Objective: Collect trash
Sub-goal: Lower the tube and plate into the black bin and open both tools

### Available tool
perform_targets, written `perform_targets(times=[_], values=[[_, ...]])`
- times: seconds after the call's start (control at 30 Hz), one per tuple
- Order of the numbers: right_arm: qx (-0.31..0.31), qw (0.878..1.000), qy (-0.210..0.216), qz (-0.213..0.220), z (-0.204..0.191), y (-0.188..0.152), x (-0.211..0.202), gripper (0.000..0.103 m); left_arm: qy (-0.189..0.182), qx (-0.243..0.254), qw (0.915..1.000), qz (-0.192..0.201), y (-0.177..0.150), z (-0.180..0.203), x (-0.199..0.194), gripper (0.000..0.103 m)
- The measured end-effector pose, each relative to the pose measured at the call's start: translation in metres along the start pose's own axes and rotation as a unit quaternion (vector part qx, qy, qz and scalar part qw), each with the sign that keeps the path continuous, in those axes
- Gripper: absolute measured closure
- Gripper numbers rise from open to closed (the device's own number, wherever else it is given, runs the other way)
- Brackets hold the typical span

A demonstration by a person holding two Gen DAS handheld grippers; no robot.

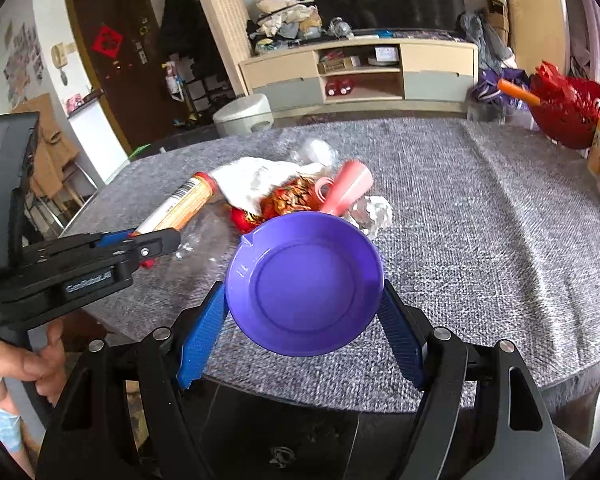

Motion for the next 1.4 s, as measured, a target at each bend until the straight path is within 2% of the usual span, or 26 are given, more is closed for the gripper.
perform_targets(times=[0.3,0.57,0.87,1.1,1.27,1.4], values=[[-0.015,1.000,-0.010,0.020,-0.013,-0.008,-0.048,0.027,-0.002,0.015,0.9995,0.026,-0.023,0.016,-0.060,0.075],[-0.022,1.000,-0.016,0.002,-0.019,-0.040,-0.065,0.027,-0.011,0.018,0.9998,0.006,-0.075,0.024,-0.081,0.075],[0.003,0.997,-0.011,-0.075,-0.013,-0.101,-0.042,0.027,-0.030,0.005,0.9983,-0.050,-0.140,0.026,-0.063,0.075],[0.033,0.988,-0.001,-0.154,-0.009,-0.151,-0.006,0.027,-0.057,-0.013,0.9913,-0.118,-0.192,0.032,-0.030,0.075],[0.032,0.984,-0.006,-0.175,-0.009,-0.167,0.004,0.027,-0.055,-0.009,0.9873,-0.149,-0.215,0.035,-0.016,0.075],[0.039,0.983,-0.004,-0.180,-0.010,-0.169,0.008,0.026,-0.052,-0.004,0.9860,-0.159,-0.220,0.035,-0.011,0.074]])
Point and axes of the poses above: each gripper's, at about its wrist camera, not at the fingertips, and x roughly the way its jaws point, z to its right, y to its top, the point moved 10 cm from there along x, roughly the way its jaws point
